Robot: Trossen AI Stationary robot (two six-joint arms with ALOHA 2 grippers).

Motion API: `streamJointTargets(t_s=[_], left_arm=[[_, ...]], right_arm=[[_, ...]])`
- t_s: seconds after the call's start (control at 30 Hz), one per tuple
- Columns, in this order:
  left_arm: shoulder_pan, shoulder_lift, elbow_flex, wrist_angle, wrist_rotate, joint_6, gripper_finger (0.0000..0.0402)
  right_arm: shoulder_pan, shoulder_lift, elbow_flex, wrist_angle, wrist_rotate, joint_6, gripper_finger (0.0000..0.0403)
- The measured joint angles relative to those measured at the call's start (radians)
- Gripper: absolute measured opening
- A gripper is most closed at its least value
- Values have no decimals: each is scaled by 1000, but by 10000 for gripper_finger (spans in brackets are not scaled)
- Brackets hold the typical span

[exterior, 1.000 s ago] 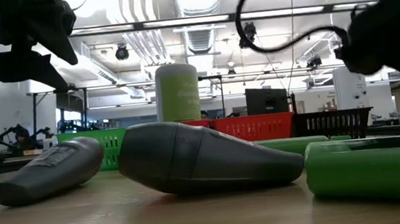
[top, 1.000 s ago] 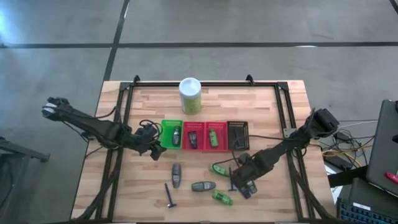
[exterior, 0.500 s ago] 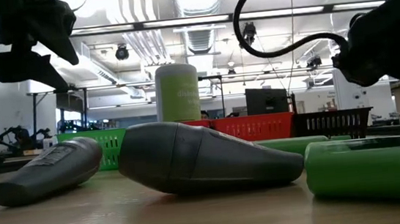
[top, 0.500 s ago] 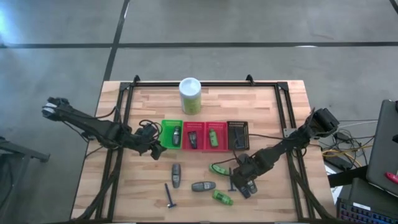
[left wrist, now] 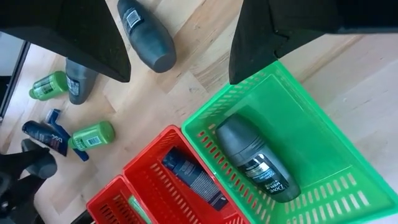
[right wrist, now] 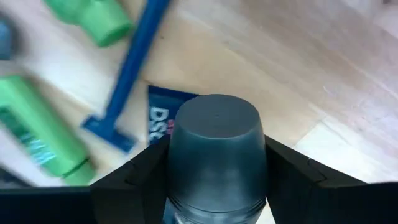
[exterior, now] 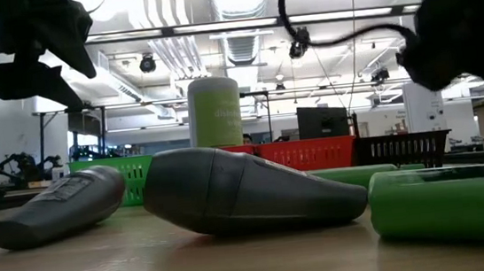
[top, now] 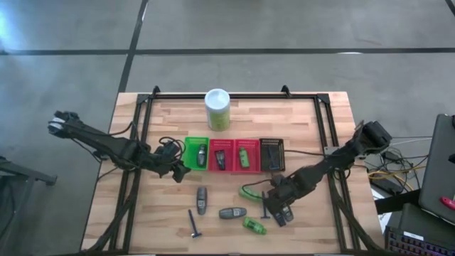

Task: Pick & Place Travel size toiletries
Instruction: Put the gray deodorant in the green bin

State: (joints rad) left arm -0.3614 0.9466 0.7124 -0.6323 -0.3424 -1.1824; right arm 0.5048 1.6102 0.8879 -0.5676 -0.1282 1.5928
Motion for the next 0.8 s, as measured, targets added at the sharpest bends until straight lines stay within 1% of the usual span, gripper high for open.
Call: streamJointTargets(t_s=[0.1, 0.13, 0.2, 0.27, 0.4, 0.43, 0.5, 0.57, 0.63, 0.73, 0.8], left_arm=[[0, 0, 0, 15, 0, 2, 277], [0, 0, 0, 23, 0, 6, 277], [0, 0, 0, 49, 0, 19, 278], [2, 0, 0, 84, 0, 34, 278], [12, 0, 0, 210, -1, 116, 278], [16, 0, 0, 250, -3, 149, 278], [19, 1, 0, 334, -42, 239, 278], [19, 3, 0, 426, -104, 371, 278], [19, 7, 0, 518, -167, 557, 278], [0, 27, 0, 658, -278, 976, 278], [-4, 49, 0, 739, -325, 1224, 278]], right_arm=[[-7, -65, 0, 0, 45, 23, 196], [-8, -93, 0, 2, 73, 32, 196], [-12, -154, -1, 11, 162, 61, 196], [-14, -225, -7, 46, 294, 90, 196], [-30, -348, -22, 137, 605, 140, 196], [-39, -368, -26, 154, 668, 141, 196], [-63, -397, -31, 184, 750, 138, 196], [-100, -407, -33, 213, 798, 126, 196], [-147, -402, -34, 263, 817, 103, 196], [-220, -368, -34, 412, 816, 33, 196], [-263, -338, -34, 534, 812, -13, 196]])
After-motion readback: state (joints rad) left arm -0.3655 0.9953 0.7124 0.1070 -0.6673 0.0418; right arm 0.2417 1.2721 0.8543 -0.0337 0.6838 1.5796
